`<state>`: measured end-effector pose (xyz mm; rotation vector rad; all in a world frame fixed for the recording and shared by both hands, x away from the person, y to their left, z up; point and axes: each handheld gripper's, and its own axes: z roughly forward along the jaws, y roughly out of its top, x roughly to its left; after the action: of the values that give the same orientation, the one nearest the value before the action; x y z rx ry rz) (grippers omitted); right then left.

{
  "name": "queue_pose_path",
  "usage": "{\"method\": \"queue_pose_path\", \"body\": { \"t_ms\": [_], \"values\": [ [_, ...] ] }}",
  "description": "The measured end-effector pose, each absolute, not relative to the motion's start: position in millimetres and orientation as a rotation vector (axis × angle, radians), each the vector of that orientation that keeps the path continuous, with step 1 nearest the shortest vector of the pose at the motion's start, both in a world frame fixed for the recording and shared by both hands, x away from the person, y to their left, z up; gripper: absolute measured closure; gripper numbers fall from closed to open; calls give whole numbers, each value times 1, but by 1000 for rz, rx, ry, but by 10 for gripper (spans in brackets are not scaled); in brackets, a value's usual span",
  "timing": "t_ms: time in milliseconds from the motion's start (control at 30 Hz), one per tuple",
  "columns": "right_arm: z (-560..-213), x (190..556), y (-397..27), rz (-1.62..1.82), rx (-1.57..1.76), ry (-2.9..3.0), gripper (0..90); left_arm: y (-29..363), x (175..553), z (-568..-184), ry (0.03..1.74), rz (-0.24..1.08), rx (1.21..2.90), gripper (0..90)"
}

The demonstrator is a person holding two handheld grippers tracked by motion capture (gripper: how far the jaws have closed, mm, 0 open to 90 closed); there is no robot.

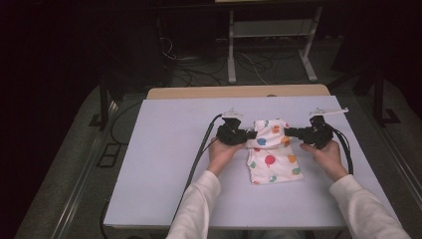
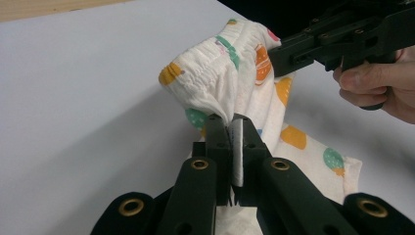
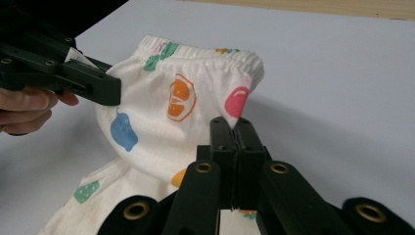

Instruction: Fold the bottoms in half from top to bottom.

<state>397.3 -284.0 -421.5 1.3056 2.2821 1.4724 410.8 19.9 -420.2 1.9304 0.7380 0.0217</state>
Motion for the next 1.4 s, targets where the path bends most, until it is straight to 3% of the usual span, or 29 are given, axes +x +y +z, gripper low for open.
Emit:
{"method": "queue_pose_path", "body": {
  "t_ms": [733,1400],
  "values": [
    [-433,385,-291,1474,1307,2316,878,20,394,-441,718,13,1890,863],
    [-443,365,-289,1380,1353,2374,877,11,376,-441,674,18,1977,861]
  ]
}}
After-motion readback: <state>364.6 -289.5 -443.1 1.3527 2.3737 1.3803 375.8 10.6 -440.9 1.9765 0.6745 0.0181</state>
